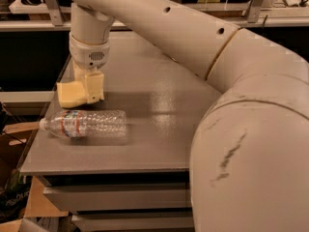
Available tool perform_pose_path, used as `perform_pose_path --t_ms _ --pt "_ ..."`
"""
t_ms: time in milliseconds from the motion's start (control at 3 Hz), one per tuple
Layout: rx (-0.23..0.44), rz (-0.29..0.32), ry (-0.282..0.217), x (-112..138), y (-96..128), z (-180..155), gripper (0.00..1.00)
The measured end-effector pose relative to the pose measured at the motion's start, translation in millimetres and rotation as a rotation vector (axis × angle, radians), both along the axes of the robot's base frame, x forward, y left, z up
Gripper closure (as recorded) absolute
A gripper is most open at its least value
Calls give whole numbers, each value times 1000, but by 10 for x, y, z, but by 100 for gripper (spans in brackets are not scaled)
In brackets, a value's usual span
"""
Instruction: Move sponge near water bottle
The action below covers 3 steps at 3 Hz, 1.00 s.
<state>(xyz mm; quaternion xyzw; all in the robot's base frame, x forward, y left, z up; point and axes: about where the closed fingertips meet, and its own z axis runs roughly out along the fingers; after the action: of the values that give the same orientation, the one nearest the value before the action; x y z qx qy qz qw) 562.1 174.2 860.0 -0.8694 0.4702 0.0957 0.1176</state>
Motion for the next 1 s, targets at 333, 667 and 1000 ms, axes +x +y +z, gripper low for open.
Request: perform_pose_path --t_ms 333,667,1000 --pt "19 26 -8 23 -25 -7 12" --pt "46 70 -29 47 -67 -2 0" --pt "56 107 -46 83 -110 -21 0"
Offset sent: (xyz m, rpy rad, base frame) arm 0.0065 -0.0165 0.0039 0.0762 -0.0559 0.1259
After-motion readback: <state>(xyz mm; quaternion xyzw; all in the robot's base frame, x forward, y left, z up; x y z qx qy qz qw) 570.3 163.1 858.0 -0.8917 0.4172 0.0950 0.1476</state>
